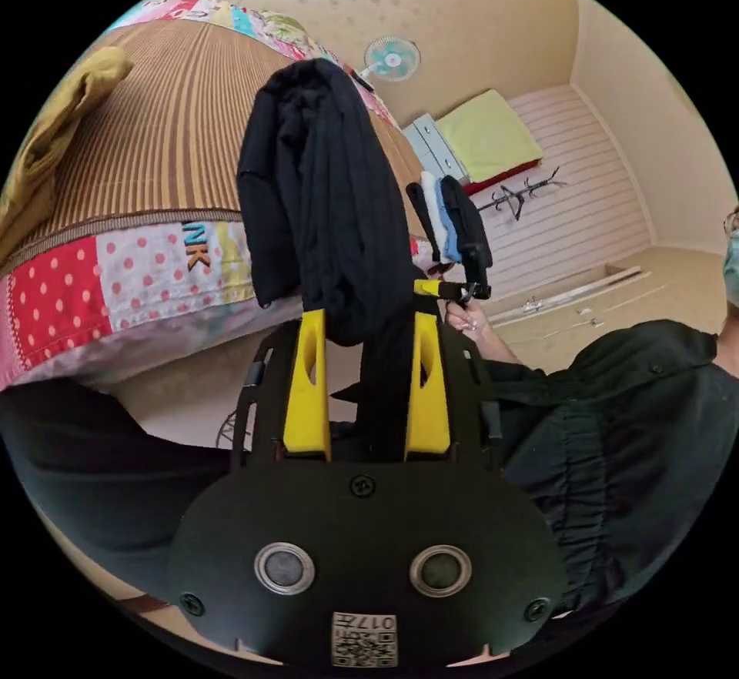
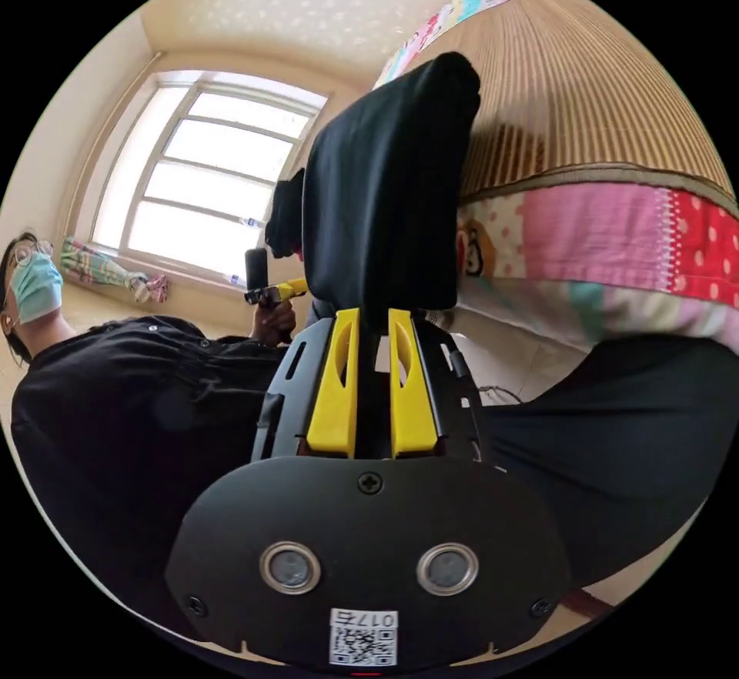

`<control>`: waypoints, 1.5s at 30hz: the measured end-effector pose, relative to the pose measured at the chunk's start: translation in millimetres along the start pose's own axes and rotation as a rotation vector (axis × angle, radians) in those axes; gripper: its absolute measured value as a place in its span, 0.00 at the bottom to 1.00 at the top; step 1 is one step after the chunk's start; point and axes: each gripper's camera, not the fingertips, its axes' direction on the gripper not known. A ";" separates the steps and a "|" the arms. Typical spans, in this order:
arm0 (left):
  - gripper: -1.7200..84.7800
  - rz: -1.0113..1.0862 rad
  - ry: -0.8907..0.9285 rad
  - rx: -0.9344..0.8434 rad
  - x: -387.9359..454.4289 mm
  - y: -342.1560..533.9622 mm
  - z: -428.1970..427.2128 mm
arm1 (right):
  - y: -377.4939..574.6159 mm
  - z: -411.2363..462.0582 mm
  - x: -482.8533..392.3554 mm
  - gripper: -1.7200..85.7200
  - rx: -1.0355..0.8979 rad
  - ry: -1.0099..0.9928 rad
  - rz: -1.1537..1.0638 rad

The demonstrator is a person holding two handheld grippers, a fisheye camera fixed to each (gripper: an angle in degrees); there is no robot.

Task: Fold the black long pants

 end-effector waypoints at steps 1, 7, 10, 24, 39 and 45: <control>0.23 -0.011 0.000 0.081 -6.9 -23.9 -18.1 | -14.5 -15.9 1.6 0.15 0.085 -0.024 -0.007; 0.36 -0.037 -0.140 0.086 -33.2 -174.4 10.4 | -113.7 2.0 -2.2 0.27 0.064 0.060 -0.039; 0.38 -0.064 -0.113 -0.018 -52.7 -211.2 59.4 | -139.5 40.6 6.8 0.28 -0.033 0.137 -0.007; 0.23 -0.114 -0.138 0.010 -8.1 -210.1 -42.2 | -143.3 116.7 -53.1 0.18 -0.046 -0.088 -0.060; 0.21 -0.195 -0.614 0.434 -61.0 -306.3 -406.1 | -315.3 391.4 -176.1 0.17 -0.183 0.148 -0.072; 0.20 -0.209 -0.696 0.258 -134.5 -266.8 -293.9 | -286.9 402.3 -175.3 0.16 -0.145 0.172 -0.212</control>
